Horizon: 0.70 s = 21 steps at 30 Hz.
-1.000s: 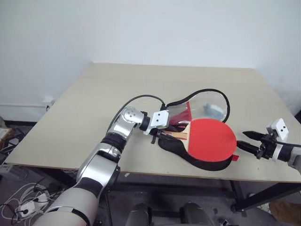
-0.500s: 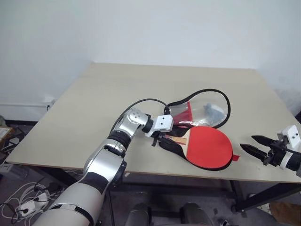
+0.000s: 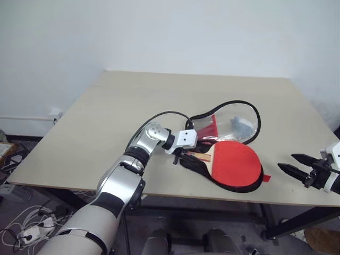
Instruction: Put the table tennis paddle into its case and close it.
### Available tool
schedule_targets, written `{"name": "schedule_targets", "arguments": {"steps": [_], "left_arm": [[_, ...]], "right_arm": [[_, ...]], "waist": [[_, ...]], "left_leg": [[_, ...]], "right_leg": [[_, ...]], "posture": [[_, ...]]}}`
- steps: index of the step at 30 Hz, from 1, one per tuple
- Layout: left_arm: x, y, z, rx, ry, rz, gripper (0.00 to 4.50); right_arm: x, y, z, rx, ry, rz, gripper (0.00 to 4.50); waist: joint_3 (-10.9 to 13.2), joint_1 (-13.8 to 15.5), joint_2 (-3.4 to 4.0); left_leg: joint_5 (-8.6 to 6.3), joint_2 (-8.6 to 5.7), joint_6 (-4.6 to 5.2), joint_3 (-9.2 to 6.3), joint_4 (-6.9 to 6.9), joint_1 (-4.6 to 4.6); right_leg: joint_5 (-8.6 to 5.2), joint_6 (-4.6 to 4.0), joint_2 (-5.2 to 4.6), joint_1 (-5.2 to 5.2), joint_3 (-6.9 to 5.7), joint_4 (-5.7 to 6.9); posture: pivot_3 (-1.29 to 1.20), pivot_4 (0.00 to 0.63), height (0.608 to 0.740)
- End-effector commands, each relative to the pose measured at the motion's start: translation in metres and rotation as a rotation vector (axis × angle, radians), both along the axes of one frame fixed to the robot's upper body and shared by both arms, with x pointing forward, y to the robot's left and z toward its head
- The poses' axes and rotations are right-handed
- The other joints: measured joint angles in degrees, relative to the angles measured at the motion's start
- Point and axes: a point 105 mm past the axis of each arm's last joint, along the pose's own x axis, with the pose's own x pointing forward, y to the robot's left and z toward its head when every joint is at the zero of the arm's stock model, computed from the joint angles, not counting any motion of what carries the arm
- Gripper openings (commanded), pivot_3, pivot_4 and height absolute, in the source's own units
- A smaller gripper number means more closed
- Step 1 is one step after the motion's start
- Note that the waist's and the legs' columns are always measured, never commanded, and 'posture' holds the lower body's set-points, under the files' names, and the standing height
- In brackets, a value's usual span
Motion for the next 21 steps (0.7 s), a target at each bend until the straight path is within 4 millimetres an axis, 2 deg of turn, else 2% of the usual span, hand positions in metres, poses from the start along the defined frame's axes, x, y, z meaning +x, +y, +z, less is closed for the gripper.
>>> {"name": "schedule_targets", "arguments": {"steps": [1, 21], "left_arm": [[0.0104, -0.01, 0.0241, -0.049, -0.074, 0.007, 1.06], [0.0067, -0.0102, 0.0204, -0.025, -0.038, -0.015, 1.06]], "right_arm": [[0.0007, 0.0037, 0.0147, -0.01, -0.058, 0.015, 3.84], [-0.0038, 0.0075, 0.0131, -0.009, -0.056, -0.008, 3.84]], "waist": [[0.0, 0.0, 0.0], [0.0, 0.0, -0.02]], "left_leg": [[0.0, 0.0, 0.0, 0.0, 0.0, 0.0], [-0.01, 0.0, 0.0, 0.0, 0.02, 0.0]], "right_leg": [[0.0, 0.0, 0.0, 0.0, 0.0, 0.0], [0.0, 0.0, -0.01, 0.01, 0.0, 0.0]], "posture": [[0.0, 0.0, 0.74], [0.0, 0.0, 0.74]]}}
